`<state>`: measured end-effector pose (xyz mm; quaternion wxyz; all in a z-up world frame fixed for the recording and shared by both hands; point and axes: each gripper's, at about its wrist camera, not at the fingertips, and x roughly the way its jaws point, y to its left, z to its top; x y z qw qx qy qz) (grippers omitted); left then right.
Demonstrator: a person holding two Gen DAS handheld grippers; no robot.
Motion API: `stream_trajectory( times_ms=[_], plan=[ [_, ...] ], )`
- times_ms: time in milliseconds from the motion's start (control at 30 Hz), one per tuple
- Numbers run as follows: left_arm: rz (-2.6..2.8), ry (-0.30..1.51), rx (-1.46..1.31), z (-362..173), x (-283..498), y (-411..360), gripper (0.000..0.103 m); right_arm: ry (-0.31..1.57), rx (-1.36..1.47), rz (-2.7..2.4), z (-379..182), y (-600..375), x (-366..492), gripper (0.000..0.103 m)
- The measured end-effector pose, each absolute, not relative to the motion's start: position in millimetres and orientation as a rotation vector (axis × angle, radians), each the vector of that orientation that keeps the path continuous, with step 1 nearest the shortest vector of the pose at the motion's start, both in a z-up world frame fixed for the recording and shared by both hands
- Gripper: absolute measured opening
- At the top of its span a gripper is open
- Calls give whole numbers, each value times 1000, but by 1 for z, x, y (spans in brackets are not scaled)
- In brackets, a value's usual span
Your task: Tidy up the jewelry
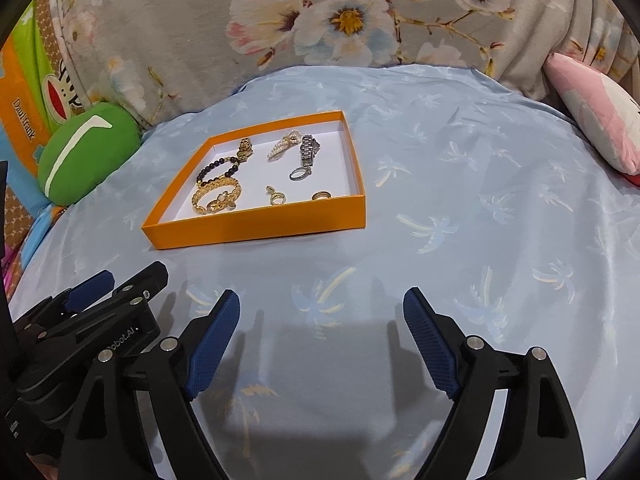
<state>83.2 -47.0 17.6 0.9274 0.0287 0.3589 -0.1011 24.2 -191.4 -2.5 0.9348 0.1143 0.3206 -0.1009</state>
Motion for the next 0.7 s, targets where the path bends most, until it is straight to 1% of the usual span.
stream_trajectory(
  times_ms=[100,267,333,400,500,700],
  plan=[
    [-182,728,62,18,82,-46,73,657,237,-218,-3,-191,24,85],
    [-141,735,64,17,84,-44,74,659,223,-215,-4,-187,22,85],
    [-125,728,60,18,84,-42,79,656,225,-207,-4,-187,21,86],
    [-112,719,61,19,82,-41,81,653,223,-205,-3,-187,21,86],
    [-98,711,65,19,81,-40,87,647,223,-201,-3,-186,20,86],
    [-86,708,69,20,81,-39,92,648,222,-209,-3,-185,20,88]
  ],
)
